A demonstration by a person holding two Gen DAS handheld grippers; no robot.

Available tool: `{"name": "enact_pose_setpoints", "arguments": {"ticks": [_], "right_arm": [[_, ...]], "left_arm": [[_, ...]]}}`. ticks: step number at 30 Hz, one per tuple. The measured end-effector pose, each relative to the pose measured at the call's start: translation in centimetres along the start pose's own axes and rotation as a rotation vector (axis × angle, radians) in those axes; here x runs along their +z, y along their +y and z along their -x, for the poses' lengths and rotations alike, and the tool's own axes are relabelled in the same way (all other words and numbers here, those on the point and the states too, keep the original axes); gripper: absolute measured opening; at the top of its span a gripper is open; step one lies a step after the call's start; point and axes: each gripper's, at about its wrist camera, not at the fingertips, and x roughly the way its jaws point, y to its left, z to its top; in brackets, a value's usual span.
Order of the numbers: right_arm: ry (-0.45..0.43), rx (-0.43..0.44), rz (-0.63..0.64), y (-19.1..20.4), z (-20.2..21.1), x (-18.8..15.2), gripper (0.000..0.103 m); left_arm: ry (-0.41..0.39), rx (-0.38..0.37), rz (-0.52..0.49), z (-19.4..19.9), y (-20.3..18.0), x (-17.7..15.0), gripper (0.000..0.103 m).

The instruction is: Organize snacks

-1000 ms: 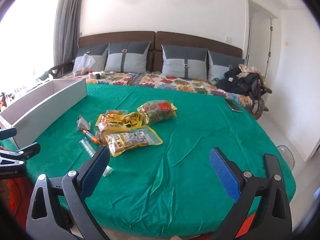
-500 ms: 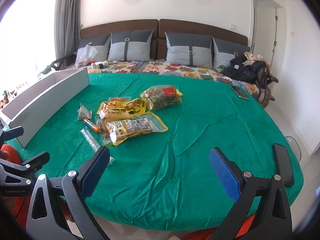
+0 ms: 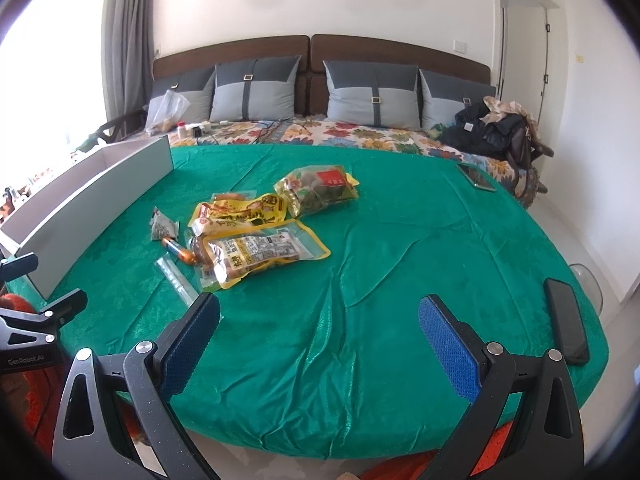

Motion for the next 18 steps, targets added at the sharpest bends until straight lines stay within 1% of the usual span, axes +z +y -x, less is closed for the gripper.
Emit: {"name": "enact_pose_setpoints", "arguments": {"ticks": [3,18], "right_arm": [[0.001,0.003,0.007,0.27,-0.08,-0.11,0.101],[0.002,-0.002,-0.001,0.03,-0.39,-0.17,0.101]], "left_arm": [[0.011,-0.003,0.012,-0.16,0.16,0.03,0.103],[0.008,-0.012,0.019,0.16,-0.13,0.13,0.103]]}}
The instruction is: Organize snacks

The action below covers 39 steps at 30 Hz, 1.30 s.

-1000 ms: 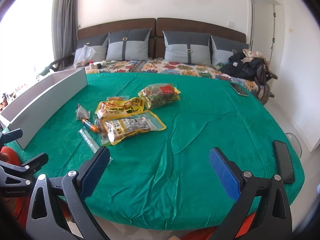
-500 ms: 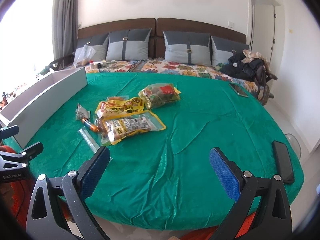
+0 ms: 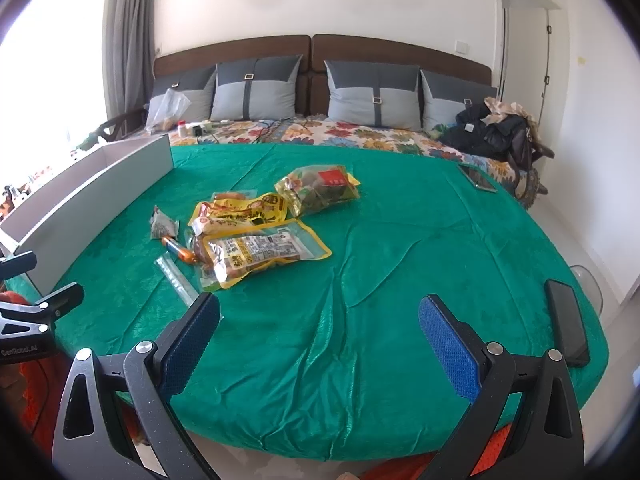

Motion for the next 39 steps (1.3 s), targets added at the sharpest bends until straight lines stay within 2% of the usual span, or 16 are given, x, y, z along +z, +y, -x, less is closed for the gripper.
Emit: {"name": "enact_pose_setpoints", "arguments": {"ticks": [39], "right_arm": [[0.008,-0.003,-0.004,0.13,-0.23,0.03,0.101]], "left_arm": [[0.021,-0.002,-0.003,-0.37,-0.47,-0.36,0.103]]}}
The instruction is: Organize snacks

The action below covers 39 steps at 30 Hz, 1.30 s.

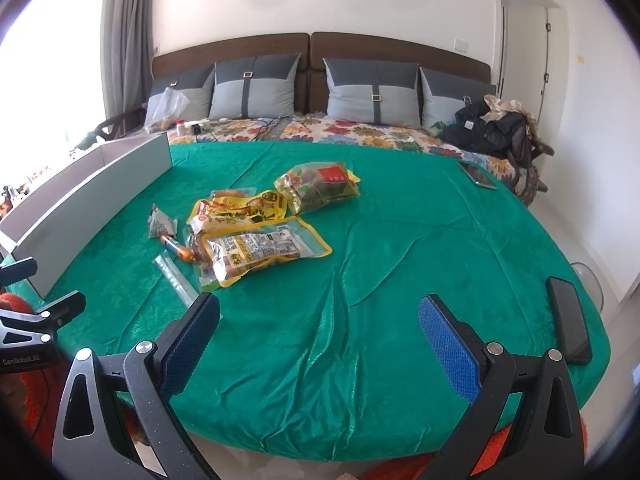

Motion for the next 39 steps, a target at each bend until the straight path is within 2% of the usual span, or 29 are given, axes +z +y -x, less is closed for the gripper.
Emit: {"name": "enact_pose_setpoints", "arguments": {"ticks": [39], "right_arm": [[0.004,0.003,0.002,0.04,-0.23,-0.13,0.101]], "left_arm": [[0.031,-0.002,-0.024,-0.49,-0.44,-0.34,0.103]]}}
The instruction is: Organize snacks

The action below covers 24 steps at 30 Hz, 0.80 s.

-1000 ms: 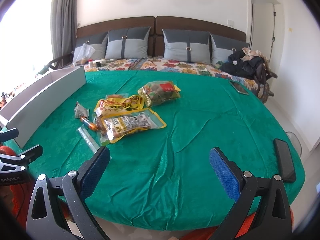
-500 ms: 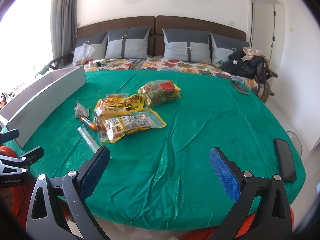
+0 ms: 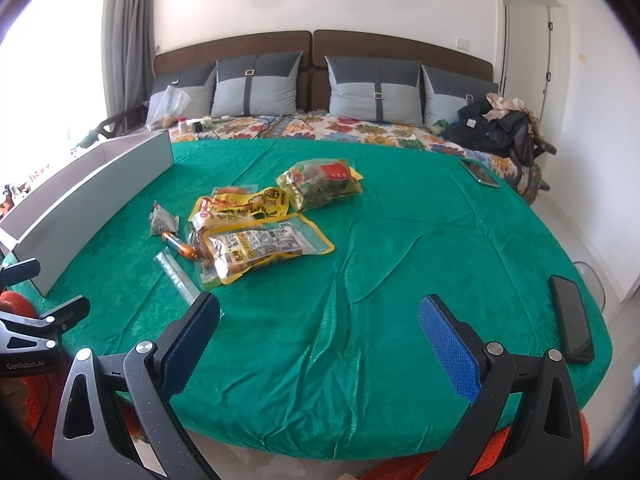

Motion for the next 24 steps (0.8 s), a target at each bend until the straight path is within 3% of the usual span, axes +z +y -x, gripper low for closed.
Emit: {"name": "enact_pose_setpoints", "arguments": {"ticks": [6,10,15,21,24], "right_arm": [[0.002,-0.001,-0.002,0.0,-0.1,0.0,0.101],[-0.010,0.007,-0.002,0.5,0.0,-0.2,0.101],[-0.005,0.027,0.002,0.5,-0.1,-0.7,0.101],[0.009,0.055,-0.033,-0.2,-0.6,-0.8,0.101],[0.021,0.072,-0.051,-0.6,-0.7,-0.8,0.101]], "left_arm": [[0.023,-0.012,0.001,-0.3,0.1,0.1,0.103],[0.065,-0.034,0.072,-0.8,1.8,0.2,0.103],[0.195,-0.085,0.211,-3.3,3.8,-0.2,0.103],[0.355,-0.151,0.199,-7.5,1.8,2.2,0.103],[0.408,-0.147,0.224,-10.2,0.0,4.5,0.103]]}}
